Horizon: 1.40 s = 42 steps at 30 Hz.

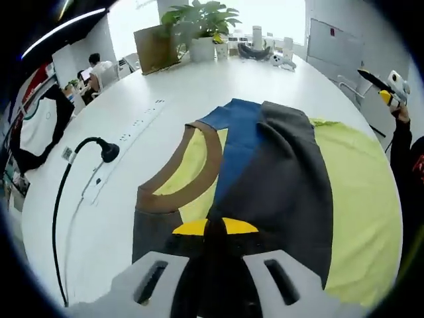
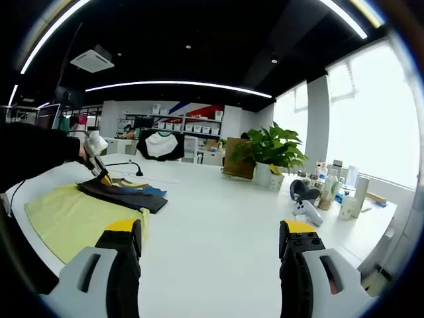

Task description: Fold the garment on the visible template until the final outline fits inside the template.

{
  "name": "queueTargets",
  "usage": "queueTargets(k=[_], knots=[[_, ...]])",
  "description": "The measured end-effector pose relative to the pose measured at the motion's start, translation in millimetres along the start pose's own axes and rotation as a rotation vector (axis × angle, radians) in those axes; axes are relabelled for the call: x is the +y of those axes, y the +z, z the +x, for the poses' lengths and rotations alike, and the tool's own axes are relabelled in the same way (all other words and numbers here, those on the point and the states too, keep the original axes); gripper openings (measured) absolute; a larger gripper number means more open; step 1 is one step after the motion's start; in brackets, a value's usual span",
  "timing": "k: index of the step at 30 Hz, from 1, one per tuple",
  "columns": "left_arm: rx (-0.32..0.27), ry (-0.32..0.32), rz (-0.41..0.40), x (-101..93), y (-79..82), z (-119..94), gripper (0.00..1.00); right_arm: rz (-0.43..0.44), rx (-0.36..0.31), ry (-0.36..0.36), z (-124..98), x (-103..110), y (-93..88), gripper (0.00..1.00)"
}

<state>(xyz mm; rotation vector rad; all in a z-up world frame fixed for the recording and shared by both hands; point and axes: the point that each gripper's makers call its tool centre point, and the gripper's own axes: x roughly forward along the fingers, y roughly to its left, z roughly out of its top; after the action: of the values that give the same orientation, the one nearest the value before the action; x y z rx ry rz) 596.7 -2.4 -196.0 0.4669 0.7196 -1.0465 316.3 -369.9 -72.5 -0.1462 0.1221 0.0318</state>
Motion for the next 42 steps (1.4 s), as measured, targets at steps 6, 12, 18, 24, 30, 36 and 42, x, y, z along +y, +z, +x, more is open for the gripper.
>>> queueTargets(k=[6, 12, 18, 24, 30, 36, 42], knots=[[-0.037, 0.007, -0.024, -1.7, -1.7, 0, 0.01, -0.002, 0.003, 0.004, 3, 2, -0.9, 0.88], [-0.076, 0.037, 0.005, 1.0, 1.7, -4, 0.01, -0.004, 0.01, 0.003, 5, 4, -3.1, 0.88], [-0.095, 0.058, 0.001, 9.2, 2.1, -10, 0.01, -0.011, -0.001, 0.002, 2, 7, 1.1, 0.88], [-0.108, 0.112, 0.006, 19.2, -4.3, -19, 0.01, -0.015, 0.018, 0.017, 4, 12, -4.6, 0.88], [-0.104, 0.119, -0.008, 23.2, -14.2, -17, 0.01, -0.018, 0.019, 0.018, 4, 13, -4.5, 0.88], [-0.122, 0.134, 0.012, 25.8, -17.8, -22, 0.01, -0.027, 0.029, 0.028, 7, 18, -6.0, 0.88], [-0.173, 0.225, 0.014, 41.9, -11.0, -36, 0.19, -0.03, 0.024, 0.025, 5, 17, -3.3, 0.88]])
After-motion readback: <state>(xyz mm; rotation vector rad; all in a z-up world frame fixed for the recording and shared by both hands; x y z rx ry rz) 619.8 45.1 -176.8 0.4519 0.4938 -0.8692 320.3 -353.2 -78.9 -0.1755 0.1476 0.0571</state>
